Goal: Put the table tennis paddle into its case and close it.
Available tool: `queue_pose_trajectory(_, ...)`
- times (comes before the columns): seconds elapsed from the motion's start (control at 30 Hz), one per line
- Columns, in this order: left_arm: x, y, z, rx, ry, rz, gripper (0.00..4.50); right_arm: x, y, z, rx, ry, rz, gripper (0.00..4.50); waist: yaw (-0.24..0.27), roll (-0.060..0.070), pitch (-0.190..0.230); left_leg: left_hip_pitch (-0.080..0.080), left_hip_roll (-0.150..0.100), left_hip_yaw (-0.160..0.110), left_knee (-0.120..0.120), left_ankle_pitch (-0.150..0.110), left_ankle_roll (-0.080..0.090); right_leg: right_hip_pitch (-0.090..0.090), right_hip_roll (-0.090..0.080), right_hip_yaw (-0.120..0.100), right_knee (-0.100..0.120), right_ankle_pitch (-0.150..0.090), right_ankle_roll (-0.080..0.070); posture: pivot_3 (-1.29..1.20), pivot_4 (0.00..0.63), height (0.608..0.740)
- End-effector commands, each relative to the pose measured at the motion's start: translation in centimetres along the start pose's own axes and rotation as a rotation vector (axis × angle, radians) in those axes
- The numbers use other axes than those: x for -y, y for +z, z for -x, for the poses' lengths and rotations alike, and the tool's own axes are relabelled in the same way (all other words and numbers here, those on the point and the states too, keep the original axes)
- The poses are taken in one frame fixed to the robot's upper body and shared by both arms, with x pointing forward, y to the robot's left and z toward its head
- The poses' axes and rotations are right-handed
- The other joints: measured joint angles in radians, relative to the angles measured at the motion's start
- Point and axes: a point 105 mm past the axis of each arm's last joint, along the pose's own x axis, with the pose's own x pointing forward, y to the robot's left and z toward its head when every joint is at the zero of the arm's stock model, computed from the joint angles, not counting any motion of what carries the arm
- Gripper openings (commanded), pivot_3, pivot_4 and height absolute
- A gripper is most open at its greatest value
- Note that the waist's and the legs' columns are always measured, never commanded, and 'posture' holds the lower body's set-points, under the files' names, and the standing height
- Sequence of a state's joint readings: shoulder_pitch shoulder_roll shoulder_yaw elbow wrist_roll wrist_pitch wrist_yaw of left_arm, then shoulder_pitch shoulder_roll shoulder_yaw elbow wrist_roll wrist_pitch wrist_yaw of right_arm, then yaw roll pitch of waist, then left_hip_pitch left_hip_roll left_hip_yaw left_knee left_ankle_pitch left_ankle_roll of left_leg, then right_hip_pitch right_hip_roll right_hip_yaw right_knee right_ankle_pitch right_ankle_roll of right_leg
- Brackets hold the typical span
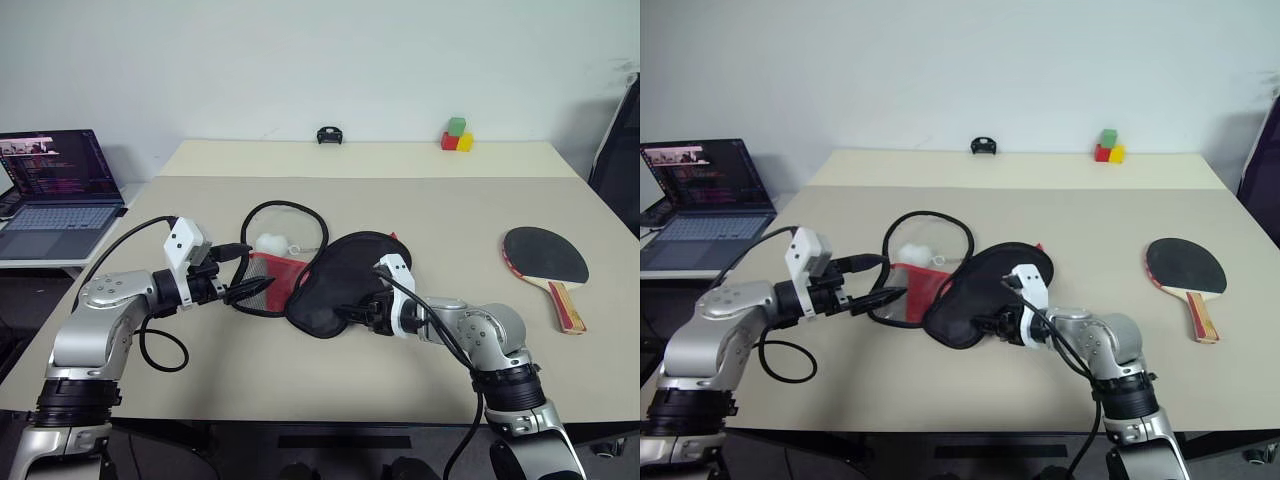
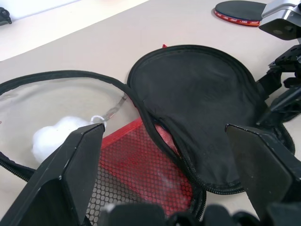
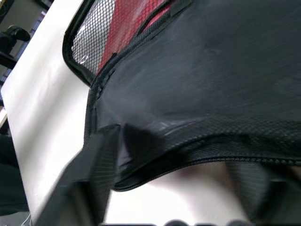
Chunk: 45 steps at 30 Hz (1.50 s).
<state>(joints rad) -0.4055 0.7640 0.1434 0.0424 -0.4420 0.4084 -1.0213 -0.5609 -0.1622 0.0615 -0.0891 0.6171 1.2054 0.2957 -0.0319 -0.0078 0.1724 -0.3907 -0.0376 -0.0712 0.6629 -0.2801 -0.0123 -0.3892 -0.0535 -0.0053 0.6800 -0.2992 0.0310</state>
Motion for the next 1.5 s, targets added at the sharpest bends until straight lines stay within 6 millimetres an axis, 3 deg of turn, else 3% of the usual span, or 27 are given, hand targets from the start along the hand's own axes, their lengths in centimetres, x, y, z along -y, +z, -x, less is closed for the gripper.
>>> queue_pose_trajectory(0.03,0.3,1.3,-0.1,0.029,-0.007,-0.054,4.50,-0.2,0.9,0.0,0.046,-0.002,0.010,1.92,0.000,0.000,0.000,0.000,0.000,0.000,0.000,0.000,0.000,0.000,0.000,0.000,0.000,0.000,0.000,0.00,0.150,0.740)
queue_pose_trajectory(0.23,0.6,1.3,-0.5,0.034,-0.023,-0.059,4.50,0.2,1.1,0.1,0.063,-0.022,-0.009,0.05,0.000,0.000,0.000,0.000,0.000,0.000,0.000,0.000,0.000,0.000,0.000,0.000,0.000,0.000,0.000,0.00,0.150,0.740)
queue_pose_trajectory(0.33,0.9,1.4,-0.7,0.038,-0.035,-0.062,4.50,0.4,1.3,0.4,0.067,-0.021,-0.020,0.05,0.000,0.000,0.000,0.000,0.000,0.000,0.000,0.000,0.000,0.000,0.000,0.000,0.000,0.000,0.000,0.00,0.150,0.740)
queue_pose_trajectory(0.73,3.0,1.6,-2.5,0.055,-0.130,-0.065,4.50,4.4,1.8,5.9,-0.010,-0.080,-0.068,0.05,0.001,0.000,0.000,-0.001,0.000,0.000,0.000,0.000,0.000,0.000,0.000,-0.001,0.000,0.000,0.000,0.00,0.150,0.740)
queue_pose_trajectory(0.97,3.4,1.9,-3.4,0.061,-0.168,-0.076,4.50,6.0,2.0,7.7,-0.043,-0.113,-0.059,0.05,0.002,0.000,0.000,-0.002,0.000,0.000,0.001,0.000,0.000,0.000,0.000,-0.001,0.000,0.000,0.000,0.00,0.150,0.740)
queue_pose_trajectory(1.5,5.1,2.6,-5.6,0.085,-0.279,-0.095,4.50,11.8,2.2,12.1,-0.125,-0.241,-0.043,0.05,0.003,0.000,0.000,-0.004,-0.001,-0.001,0.002,0.001,0.001,0.000,0.000,-0.002,-0.001,0.000,0.000,0.00,0.150,0.740)
